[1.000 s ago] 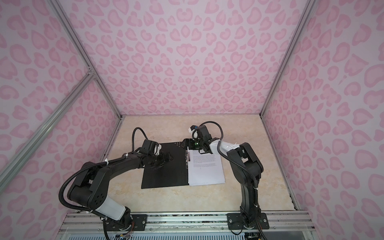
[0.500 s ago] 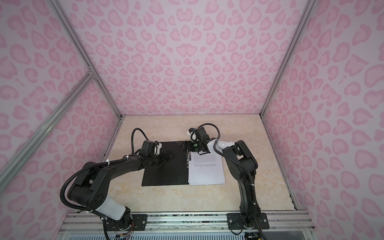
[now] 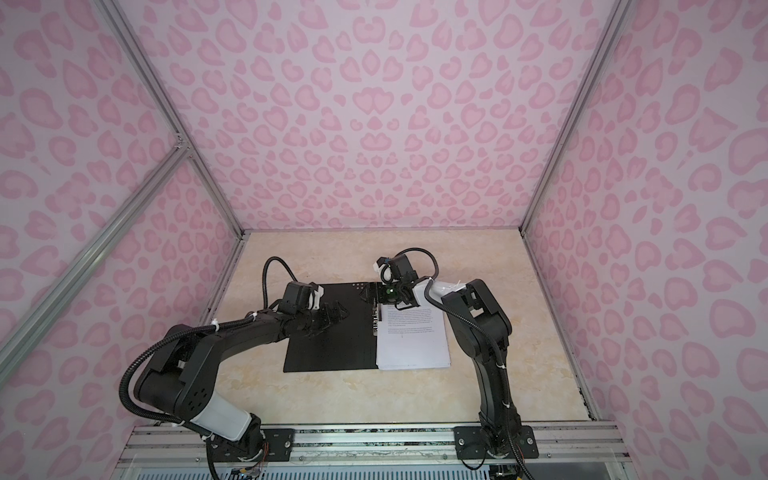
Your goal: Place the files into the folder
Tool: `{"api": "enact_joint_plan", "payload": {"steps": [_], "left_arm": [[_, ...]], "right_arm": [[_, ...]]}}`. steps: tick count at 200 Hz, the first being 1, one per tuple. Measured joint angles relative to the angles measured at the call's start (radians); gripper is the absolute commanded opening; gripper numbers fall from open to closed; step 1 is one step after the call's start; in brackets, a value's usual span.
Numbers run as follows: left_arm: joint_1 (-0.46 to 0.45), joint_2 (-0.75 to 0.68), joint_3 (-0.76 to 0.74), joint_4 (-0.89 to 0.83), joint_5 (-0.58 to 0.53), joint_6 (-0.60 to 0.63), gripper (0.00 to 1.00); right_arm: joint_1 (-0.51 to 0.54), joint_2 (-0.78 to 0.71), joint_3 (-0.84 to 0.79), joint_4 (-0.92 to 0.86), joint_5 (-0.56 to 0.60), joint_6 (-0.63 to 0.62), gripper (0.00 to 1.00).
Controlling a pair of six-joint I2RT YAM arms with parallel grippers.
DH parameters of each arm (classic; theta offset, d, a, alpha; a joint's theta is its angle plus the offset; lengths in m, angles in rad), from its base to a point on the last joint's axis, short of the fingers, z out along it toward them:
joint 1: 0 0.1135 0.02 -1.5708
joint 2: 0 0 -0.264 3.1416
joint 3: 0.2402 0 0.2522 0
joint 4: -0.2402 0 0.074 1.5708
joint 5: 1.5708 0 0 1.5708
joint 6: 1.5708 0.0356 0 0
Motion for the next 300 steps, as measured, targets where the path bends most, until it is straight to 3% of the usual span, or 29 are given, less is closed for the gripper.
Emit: {"api": "enact_joint_plan", "payload": {"steps": [72, 133, 182, 249, 300], "left_arm": [[0.0, -0.001, -0.003, 0.005, -0.002, -0.005, 0.98], [0.0, -0.002, -0.002, 0.008, -0.006, -0.023, 0.98], [0.0, -0.003, 0.0, 0.009, -0.012, -0.051, 0.98], [0.002, -0.032, 0.009, -0.06, -0.054, -0.068, 0.98], [0.005, -0.061, 0.005, -0.121, -0.072, -0.068, 0.98]], "right_arm": [[-0.03, 0.037, 0.002, 0.093, -0.134, 0.044, 0.83], [-0.017, -0.037, -0.014, 0.092, -0.21, 0.051, 0.81], [0.012, -0.161, -0.069, 0.043, -0.225, 0.04, 0.81], [0.046, -0.382, -0.305, 0.003, -0.216, 0.051, 0.81], [0.09, -0.465, -0.39, -0.039, -0.193, 0.062, 0.78]]}}
